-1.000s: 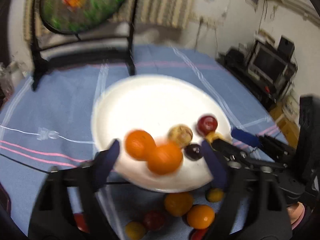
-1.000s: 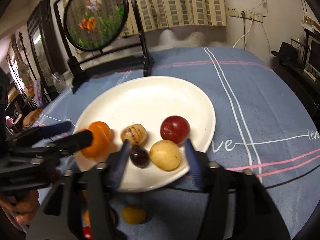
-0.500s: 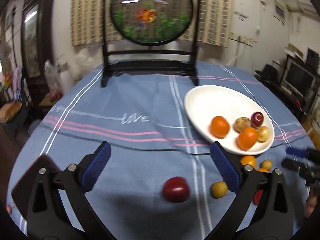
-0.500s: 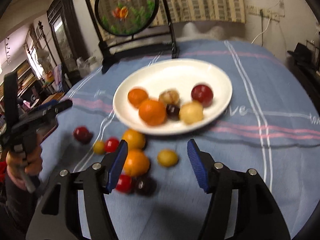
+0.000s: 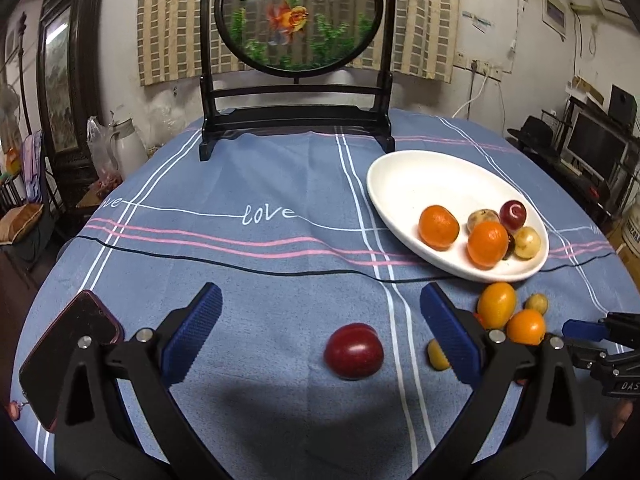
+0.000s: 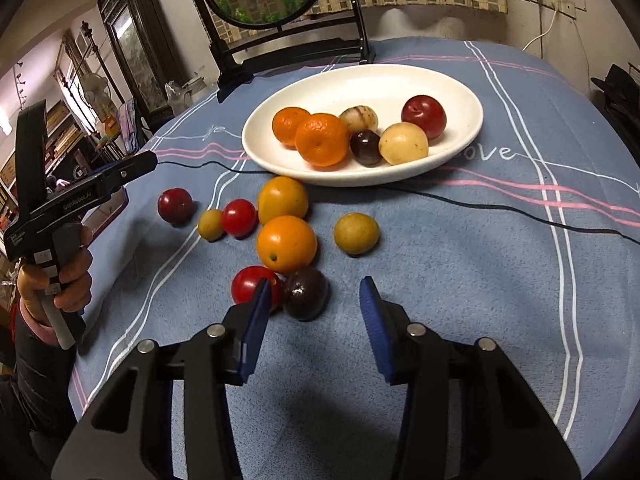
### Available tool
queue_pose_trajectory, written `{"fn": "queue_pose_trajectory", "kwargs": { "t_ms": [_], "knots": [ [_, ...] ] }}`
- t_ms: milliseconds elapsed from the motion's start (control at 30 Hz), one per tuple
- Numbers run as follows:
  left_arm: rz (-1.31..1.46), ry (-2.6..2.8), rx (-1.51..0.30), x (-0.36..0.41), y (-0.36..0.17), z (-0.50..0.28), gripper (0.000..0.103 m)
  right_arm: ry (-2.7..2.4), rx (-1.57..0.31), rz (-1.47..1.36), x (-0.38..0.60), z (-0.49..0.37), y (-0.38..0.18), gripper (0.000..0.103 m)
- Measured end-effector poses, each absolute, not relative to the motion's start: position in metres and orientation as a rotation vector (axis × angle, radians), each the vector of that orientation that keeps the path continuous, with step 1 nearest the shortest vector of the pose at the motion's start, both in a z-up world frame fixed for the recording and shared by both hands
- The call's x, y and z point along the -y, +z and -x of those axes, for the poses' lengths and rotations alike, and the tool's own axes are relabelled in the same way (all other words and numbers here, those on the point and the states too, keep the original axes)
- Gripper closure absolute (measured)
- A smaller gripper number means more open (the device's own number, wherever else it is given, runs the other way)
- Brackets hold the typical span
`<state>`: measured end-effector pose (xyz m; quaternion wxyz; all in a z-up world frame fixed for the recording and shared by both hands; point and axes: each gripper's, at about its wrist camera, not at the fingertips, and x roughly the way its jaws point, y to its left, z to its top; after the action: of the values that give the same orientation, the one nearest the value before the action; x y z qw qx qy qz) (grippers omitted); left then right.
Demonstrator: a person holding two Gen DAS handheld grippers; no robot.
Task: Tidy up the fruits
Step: 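Grasp another dark plum with the right tool while the left tool grasps a red apple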
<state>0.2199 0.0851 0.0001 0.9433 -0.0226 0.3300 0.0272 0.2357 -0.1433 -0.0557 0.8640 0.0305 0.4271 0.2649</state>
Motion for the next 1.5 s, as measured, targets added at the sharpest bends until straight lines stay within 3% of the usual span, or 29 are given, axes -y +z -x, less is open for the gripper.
{"fn": "queue_pose_trajectory", "kwargs": {
  "t_ms": [167,833,967,1300,1367,1500],
  "knots": [
    [0.049,0.051,-0.690,-0.086,-0.002,-0.221,0.002,0.558,-0.910,-0.034,0.139,-0.233,-0.059,0.063],
    [0.048,0.041,-0.685,-0.085,-0.001,-0.219,0.002,0.562,-0.914,0.042,0.117,-0.238,-0.065,0.063],
    [0.042,0.047,-0.680,-0.086,0.000,-0.219,0.002,0.554,-0.918,0.060,0.115,-0.238,-0.066,0.075],
    [0.092,-0.054,-0.727,-0.091,-0.008,-0.219,0.003,0.537,-0.920,-0.043,0.134,-0.241,-0.063,0.075],
    [0.022,-0.055,-0.747,-0.079,-0.014,-0.220,0.007,0.530,-0.928,-0.044,0.135,-0.241,-0.064,0.075],
    [-0.040,-0.091,-0.805,-0.063,-0.028,-0.225,0.026,0.530,-0.930,-0.040,0.134,-0.240,-0.065,0.075]
  ]
}}
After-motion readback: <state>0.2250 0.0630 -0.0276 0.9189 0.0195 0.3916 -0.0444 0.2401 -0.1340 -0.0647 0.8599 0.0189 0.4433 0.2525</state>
